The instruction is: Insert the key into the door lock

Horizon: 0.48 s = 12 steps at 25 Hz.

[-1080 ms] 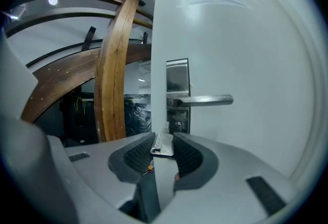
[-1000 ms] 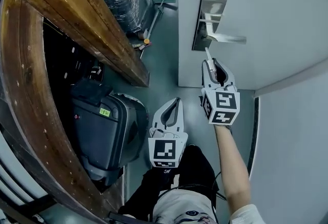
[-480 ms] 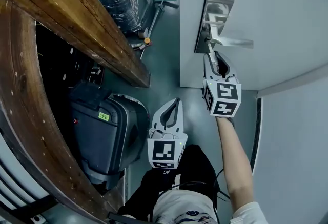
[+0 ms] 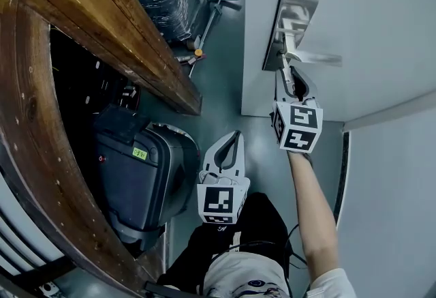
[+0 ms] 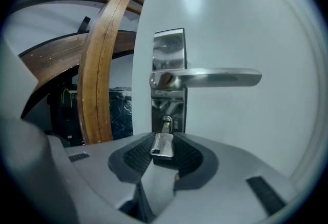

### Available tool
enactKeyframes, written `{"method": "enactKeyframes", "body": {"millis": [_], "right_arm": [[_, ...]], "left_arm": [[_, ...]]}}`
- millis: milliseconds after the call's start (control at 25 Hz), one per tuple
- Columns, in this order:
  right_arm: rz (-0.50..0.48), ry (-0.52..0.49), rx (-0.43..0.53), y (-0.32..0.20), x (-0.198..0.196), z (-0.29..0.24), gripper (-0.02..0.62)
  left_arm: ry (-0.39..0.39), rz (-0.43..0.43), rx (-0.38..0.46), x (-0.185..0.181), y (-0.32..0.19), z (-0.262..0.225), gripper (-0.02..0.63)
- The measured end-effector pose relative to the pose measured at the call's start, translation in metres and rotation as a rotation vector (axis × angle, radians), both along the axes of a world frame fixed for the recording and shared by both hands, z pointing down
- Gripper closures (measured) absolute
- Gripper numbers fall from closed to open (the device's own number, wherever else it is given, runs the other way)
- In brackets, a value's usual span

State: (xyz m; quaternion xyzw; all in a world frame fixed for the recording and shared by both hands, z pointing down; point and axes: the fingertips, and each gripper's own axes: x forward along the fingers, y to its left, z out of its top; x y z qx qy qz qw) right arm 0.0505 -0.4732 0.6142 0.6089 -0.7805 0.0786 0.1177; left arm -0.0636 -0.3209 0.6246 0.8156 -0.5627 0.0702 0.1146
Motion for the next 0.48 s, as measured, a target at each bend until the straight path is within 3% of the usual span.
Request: {"method": "enactKeyframes", "body": {"millis": [240, 480], "right_arm": [[0.132, 0.005, 0.008, -0.008, -0.005, -0.005, 0.477], [0.163, -0.01, 0.015, -0.029, -0.005, -0.004, 0.477]], "left_arm": [[-0.001, -0.012, 0.0, -0.007, -0.002, -0.001, 0.603], [-0.012, -0.034, -0.006, -0.019, -0.004, 0.003, 0.603]]}}
